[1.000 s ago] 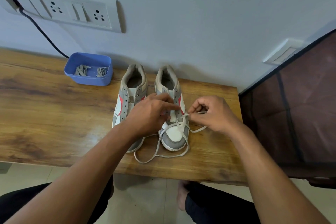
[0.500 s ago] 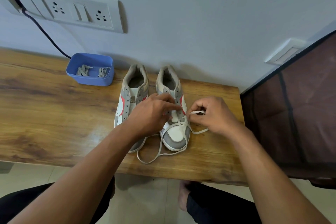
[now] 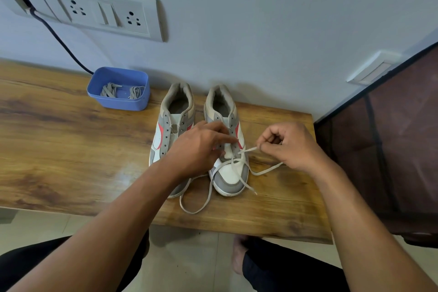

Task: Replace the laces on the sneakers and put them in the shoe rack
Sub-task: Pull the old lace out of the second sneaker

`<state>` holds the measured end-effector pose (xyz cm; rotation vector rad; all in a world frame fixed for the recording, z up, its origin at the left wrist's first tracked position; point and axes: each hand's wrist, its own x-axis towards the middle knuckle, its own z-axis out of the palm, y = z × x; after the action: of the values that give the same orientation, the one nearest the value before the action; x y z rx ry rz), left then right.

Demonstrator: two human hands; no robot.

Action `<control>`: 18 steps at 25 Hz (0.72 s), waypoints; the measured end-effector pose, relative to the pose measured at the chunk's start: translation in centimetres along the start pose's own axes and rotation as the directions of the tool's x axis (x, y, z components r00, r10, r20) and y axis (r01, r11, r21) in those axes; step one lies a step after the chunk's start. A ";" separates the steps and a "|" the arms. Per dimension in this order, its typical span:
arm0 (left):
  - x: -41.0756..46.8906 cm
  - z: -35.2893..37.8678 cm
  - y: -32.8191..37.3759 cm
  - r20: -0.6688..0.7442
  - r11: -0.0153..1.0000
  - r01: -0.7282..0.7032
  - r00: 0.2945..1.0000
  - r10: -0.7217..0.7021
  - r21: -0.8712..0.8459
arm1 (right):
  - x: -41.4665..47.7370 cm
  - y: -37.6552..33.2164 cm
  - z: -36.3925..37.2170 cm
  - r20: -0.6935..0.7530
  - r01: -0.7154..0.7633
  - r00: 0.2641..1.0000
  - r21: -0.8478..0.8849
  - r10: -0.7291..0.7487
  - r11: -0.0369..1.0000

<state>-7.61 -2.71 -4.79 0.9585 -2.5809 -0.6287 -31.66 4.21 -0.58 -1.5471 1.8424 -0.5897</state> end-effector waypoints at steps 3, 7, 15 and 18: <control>0.0 0.0 0.0 0.007 1.000 0.000 1.000 0.000 -0.002 | -0.4 -0.8 1.8 0.091 0.027 0.996 -0.030 -0.024 0.999; 0.0 -0.1 0.1 0.006 1.000 0.012 1.000 -0.012 0.001 | 0.0 -0.5 0.3 -0.015 -0.002 1.000 -0.040 0.001 0.999; -0.1 -0.3 0.3 0.012 1.000 0.020 1.000 -0.020 0.010 | -0.1 -0.5 0.5 -0.037 0.010 0.999 -0.044 -0.011 0.999; -0.1 -0.4 0.3 0.021 1.000 0.021 1.000 -0.022 0.014 | -0.4 -0.5 0.3 -0.017 -0.008 1.000 -0.039 0.007 0.999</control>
<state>-7.52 -2.56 -4.29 0.9902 -2.6000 -0.6312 -31.08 4.50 -0.32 -1.5643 1.8823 -0.5679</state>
